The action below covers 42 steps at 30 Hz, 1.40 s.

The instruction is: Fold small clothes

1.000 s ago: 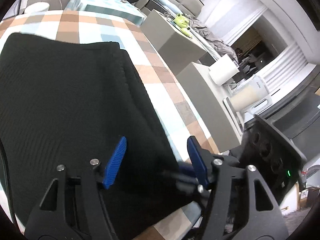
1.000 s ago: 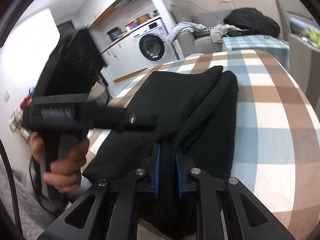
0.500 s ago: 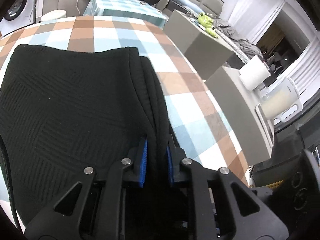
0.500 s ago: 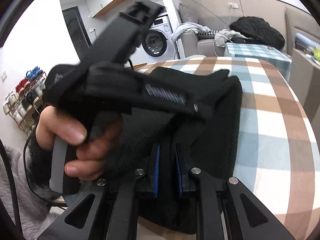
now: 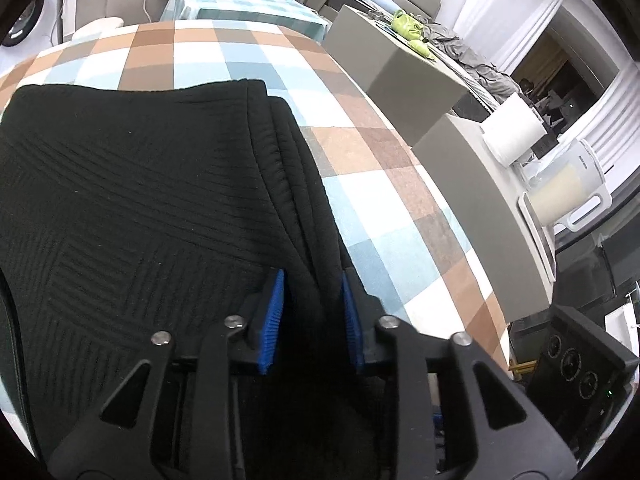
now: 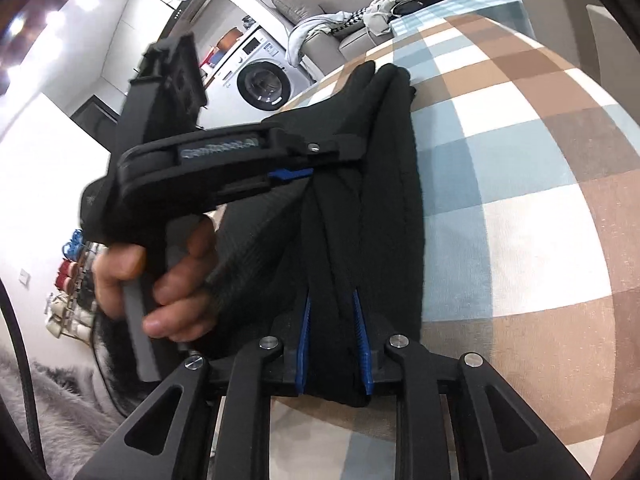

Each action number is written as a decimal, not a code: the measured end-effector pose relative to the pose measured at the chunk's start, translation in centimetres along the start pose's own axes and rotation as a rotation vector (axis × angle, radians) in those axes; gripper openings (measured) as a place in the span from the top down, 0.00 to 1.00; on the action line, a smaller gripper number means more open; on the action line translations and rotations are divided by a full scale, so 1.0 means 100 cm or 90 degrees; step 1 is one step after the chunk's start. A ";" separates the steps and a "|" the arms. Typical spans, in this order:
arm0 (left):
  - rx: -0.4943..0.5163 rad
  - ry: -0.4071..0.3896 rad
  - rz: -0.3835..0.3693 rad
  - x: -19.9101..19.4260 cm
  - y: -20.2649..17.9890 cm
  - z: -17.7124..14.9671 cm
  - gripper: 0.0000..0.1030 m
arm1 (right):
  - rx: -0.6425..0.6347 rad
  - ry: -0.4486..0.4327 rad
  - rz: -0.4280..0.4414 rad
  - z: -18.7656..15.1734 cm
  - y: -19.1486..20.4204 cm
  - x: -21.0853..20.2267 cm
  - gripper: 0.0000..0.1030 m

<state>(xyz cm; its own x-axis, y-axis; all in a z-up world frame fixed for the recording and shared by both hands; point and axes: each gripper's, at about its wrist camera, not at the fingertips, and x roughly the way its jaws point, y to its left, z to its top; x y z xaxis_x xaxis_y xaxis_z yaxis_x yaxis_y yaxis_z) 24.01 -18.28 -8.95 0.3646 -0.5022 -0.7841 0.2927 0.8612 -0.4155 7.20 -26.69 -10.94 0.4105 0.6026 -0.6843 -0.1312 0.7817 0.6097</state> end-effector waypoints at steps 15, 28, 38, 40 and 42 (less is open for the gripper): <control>0.022 -0.072 0.120 -0.099 0.055 -0.115 0.47 | 0.045 0.000 0.047 -0.013 -0.013 -0.015 0.73; 0.020 -0.115 0.245 -0.150 0.082 -0.180 0.47 | -0.047 -0.032 -0.092 0.000 0.009 -0.024 0.79; 0.108 -0.125 0.223 -0.151 0.036 -0.214 0.47 | -0.254 -0.045 -0.117 -0.036 0.068 -0.033 0.56; 0.133 -0.117 0.240 -0.143 0.028 -0.217 0.45 | -0.314 -0.026 -0.137 -0.046 0.082 -0.020 0.55; 0.141 -0.105 0.243 -0.136 0.025 -0.215 0.45 | -0.347 -0.007 -0.164 -0.053 0.089 -0.003 0.55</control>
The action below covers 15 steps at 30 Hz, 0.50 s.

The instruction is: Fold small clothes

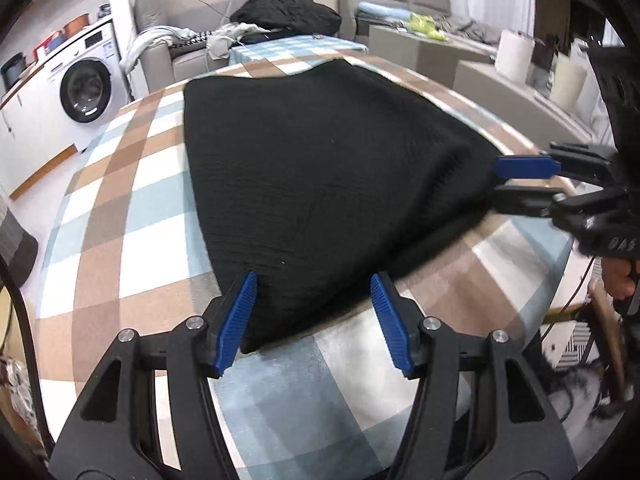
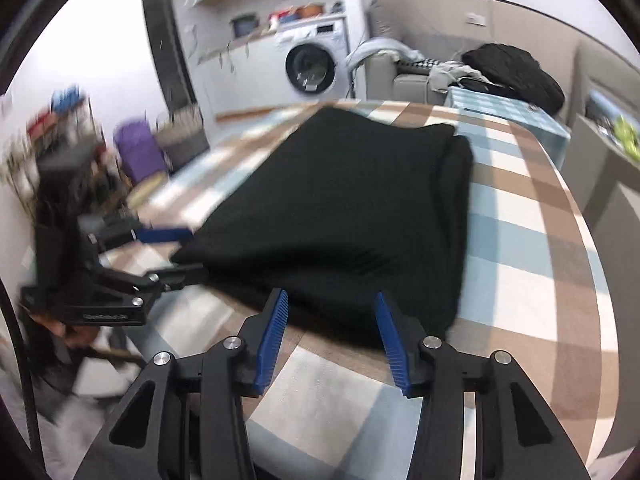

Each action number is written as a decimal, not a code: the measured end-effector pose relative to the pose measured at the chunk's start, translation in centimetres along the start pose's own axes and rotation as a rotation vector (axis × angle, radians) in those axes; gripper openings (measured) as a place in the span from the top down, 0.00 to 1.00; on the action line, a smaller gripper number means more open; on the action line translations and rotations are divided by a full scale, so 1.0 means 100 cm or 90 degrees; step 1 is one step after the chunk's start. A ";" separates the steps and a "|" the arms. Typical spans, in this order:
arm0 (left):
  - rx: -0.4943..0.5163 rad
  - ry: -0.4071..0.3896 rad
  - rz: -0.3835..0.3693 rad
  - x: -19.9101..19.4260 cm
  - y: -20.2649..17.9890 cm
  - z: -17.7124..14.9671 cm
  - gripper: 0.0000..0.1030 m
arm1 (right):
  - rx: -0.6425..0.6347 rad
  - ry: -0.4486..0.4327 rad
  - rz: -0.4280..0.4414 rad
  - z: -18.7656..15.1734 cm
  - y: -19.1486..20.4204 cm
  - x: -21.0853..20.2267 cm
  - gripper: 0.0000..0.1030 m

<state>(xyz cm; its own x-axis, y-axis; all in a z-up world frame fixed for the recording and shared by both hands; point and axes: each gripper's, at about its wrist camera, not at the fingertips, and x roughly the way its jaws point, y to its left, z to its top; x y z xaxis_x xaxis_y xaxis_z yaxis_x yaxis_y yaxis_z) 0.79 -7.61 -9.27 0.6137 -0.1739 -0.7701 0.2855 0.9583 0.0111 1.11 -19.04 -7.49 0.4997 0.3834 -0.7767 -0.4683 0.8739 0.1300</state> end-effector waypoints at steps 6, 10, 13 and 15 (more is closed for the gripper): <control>-0.033 0.011 -0.014 0.009 0.016 0.000 0.45 | -0.077 0.033 -0.072 -0.001 0.020 0.030 0.55; -0.050 0.011 -0.027 0.011 0.027 0.002 0.45 | -0.105 0.041 -0.087 -0.001 0.024 0.035 0.55; -0.059 0.012 -0.028 0.013 0.033 0.003 0.45 | -0.116 0.042 -0.084 0.000 0.022 0.036 0.71; -0.064 0.016 -0.021 0.014 0.038 0.002 0.45 | -0.115 0.045 -0.075 0.000 0.020 0.036 0.95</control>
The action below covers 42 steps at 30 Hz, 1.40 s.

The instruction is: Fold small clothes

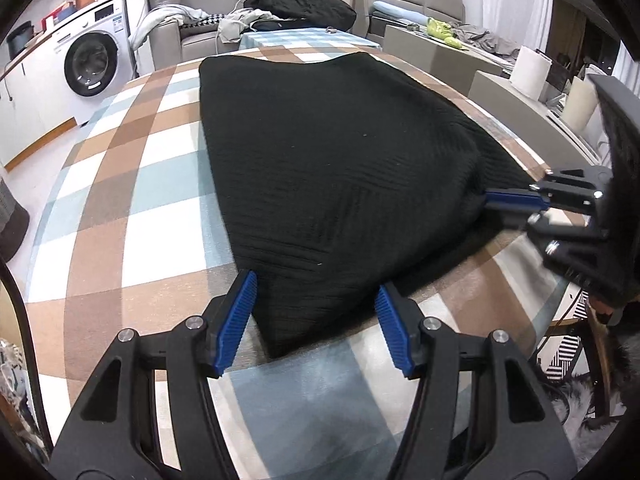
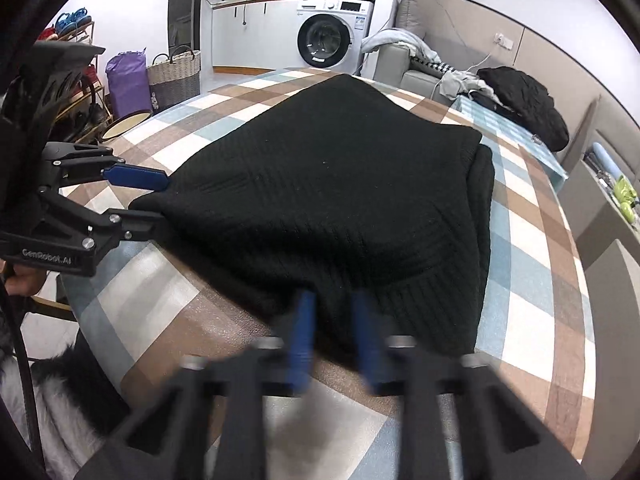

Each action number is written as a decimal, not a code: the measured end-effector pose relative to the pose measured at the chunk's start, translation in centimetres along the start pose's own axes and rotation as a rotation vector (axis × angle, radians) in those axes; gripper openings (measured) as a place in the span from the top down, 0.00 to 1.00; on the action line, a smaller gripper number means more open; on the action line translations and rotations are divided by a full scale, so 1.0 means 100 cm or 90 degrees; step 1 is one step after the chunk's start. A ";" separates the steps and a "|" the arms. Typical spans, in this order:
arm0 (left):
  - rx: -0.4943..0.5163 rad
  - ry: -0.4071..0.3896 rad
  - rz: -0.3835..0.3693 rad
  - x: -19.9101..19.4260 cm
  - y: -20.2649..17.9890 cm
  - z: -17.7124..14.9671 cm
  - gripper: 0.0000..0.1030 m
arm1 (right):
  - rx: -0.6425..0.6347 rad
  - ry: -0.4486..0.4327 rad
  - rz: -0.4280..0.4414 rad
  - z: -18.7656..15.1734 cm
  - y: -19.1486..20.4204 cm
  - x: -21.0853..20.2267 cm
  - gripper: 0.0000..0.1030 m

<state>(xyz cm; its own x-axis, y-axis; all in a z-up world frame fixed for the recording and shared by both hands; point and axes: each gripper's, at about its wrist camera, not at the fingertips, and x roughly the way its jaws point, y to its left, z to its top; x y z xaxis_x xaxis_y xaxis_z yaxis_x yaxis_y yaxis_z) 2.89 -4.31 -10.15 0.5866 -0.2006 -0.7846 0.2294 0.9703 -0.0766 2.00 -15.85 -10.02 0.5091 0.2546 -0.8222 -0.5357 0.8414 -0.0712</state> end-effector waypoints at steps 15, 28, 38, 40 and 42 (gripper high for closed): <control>-0.025 0.030 0.002 -0.006 0.031 -0.004 0.45 | 0.037 -0.013 0.051 -0.021 -0.025 -0.028 0.92; -0.063 -0.034 -0.035 0.004 0.015 0.044 0.45 | 0.125 -0.093 0.113 0.006 -0.022 -0.014 0.70; 0.042 0.008 0.018 0.022 -0.014 0.026 0.45 | 0.095 -0.095 0.115 0.028 -0.002 0.013 0.66; 0.040 0.009 0.016 0.021 -0.011 0.021 0.43 | 0.071 -0.077 0.106 0.027 0.003 0.020 0.62; 0.033 0.009 0.013 0.019 -0.005 0.017 0.43 | 0.038 -0.045 0.069 0.020 0.003 0.025 0.61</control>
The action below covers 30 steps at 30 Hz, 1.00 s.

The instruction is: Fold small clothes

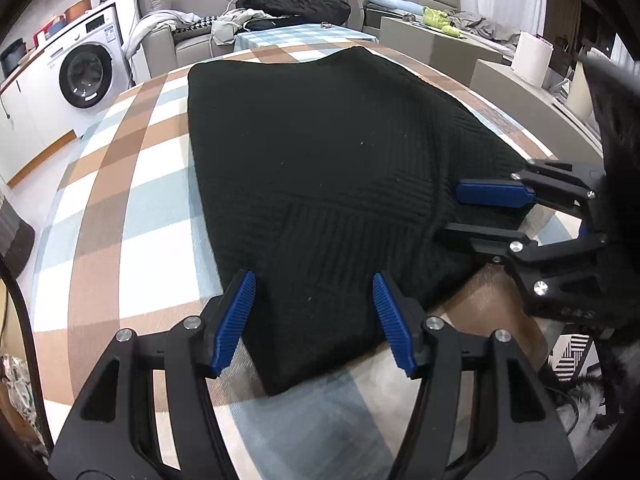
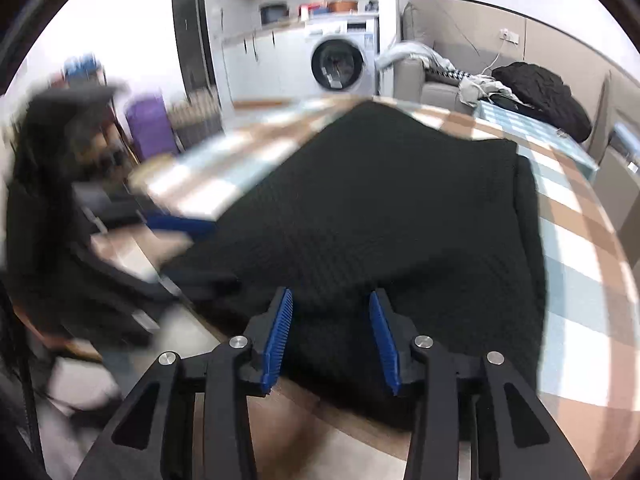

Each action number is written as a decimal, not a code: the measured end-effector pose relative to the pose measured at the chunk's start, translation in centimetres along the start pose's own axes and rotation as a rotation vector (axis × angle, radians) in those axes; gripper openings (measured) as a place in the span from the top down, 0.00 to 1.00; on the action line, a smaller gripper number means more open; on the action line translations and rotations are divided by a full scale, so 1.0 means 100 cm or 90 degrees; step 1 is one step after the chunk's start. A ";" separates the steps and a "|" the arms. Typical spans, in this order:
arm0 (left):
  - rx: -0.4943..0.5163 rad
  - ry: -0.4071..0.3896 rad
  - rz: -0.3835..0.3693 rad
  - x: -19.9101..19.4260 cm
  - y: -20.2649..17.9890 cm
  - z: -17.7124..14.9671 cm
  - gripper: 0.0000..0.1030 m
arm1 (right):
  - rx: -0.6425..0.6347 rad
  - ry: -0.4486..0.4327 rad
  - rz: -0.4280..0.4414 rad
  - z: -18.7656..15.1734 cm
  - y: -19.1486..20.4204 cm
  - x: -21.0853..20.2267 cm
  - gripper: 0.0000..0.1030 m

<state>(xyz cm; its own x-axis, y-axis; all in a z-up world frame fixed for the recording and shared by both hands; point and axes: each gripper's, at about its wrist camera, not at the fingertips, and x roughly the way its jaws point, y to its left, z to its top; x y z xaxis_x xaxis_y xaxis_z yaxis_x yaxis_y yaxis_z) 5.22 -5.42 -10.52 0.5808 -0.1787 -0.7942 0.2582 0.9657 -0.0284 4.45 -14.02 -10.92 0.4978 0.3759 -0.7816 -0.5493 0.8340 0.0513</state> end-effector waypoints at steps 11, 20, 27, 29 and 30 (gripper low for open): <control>-0.023 0.007 -0.002 -0.006 0.012 -0.007 0.40 | 0.112 -0.027 0.012 -0.033 -0.060 -0.061 0.59; -0.037 0.009 -0.010 -0.005 0.017 -0.008 0.39 | 0.199 -0.034 0.022 -0.041 -0.089 -0.051 0.65; -0.041 0.011 -0.018 -0.003 0.020 -0.008 0.34 | 0.173 -0.047 0.013 -0.036 -0.086 -0.058 0.92; -0.048 0.013 -0.026 -0.002 0.023 -0.009 0.32 | 0.162 -0.016 -0.012 -0.040 -0.085 -0.049 0.92; -0.051 0.014 -0.029 -0.002 0.025 -0.009 0.32 | 0.174 -0.003 -0.007 -0.044 -0.087 -0.044 0.92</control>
<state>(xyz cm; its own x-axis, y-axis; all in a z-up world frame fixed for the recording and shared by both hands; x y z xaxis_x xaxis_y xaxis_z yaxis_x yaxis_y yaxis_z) 5.07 -2.78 -11.01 0.5529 -0.2187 -0.8041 0.2202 0.9690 -0.1122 4.11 -24.72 -10.66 0.5064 0.3681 -0.7798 -0.3431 0.9157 0.2095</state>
